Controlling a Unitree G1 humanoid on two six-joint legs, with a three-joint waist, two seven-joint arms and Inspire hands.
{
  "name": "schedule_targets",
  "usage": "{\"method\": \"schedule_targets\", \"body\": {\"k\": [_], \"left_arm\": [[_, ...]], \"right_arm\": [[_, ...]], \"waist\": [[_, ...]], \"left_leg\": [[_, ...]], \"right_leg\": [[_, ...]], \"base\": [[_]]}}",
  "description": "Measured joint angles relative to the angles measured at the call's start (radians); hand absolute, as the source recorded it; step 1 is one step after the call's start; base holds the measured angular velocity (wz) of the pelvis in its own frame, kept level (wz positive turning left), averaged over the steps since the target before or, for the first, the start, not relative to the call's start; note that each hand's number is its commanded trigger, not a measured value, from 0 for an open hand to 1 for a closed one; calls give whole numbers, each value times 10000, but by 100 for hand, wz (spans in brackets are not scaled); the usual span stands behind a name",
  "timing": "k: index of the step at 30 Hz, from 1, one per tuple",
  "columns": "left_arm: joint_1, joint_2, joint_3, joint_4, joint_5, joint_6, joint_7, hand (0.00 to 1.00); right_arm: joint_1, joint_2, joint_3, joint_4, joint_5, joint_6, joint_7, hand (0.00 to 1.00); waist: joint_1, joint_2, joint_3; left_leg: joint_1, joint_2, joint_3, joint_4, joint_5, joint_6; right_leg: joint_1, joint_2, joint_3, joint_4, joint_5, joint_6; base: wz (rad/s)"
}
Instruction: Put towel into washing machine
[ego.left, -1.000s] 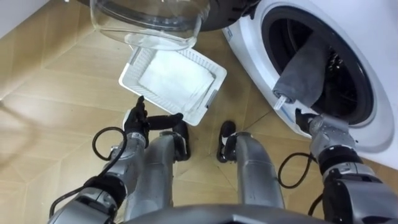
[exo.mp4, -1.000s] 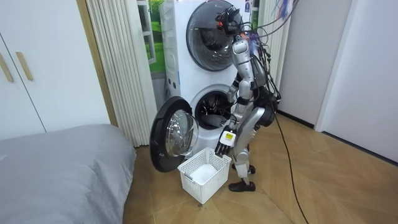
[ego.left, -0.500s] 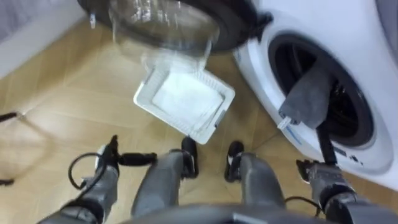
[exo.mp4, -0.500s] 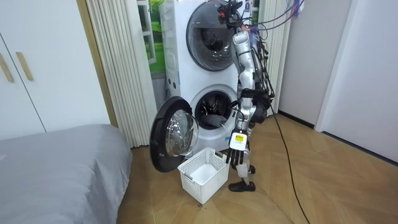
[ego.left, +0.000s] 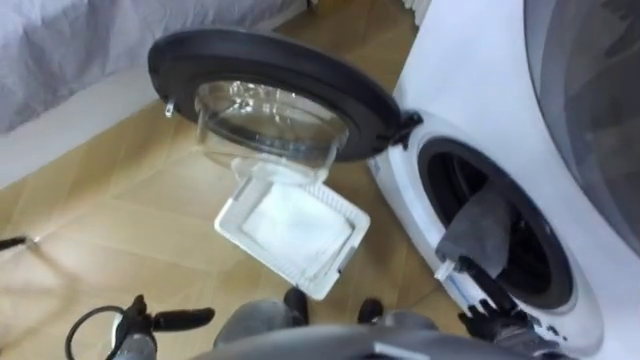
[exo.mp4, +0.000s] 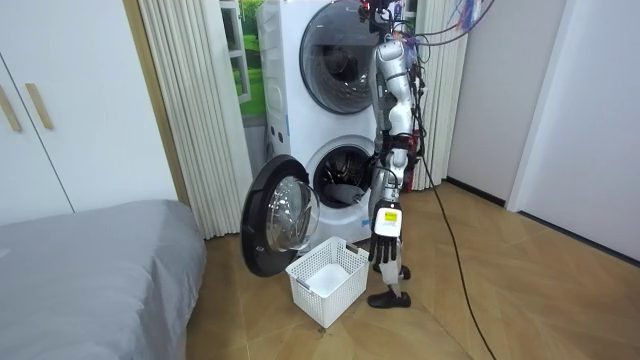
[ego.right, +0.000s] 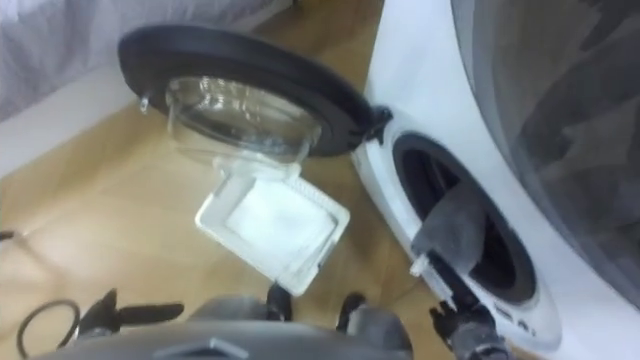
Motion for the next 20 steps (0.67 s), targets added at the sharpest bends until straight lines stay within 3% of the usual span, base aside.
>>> {"method": "schedule_targets", "body": {"k": [8, 11, 20], "left_arm": [[46, -223, 259, -85, 1165, 59, 4, 0], [138, -254, 370, -104, 1221, 129, -95, 0], [132, -449, 551, -175, 1216, 682, -435, 0]], "right_arm": [[359, 25, 811, -152, -4773, 42, 535, 0], [382, 91, 916, -154, -6004, 197, 679, 0], [437, 107, 1115, -171, -7131, 440, 775, 0]], "waist": [[79, -89, 86], [49, -109, 80], [47, -115, 89]], "left_leg": [[1315, -105, -91, -532, 8, -17], [1569, -109, -89, -606, 7, -20], [1744, -111, -98, -564, 2, -30]], "right_leg": [[1357, 5, -154, -560, 25, 55], [1578, 7, -145, -561, 26, 60], [1762, 37, 32, -570, 37, 78]], "base": [[3], [0], [-1]]}}
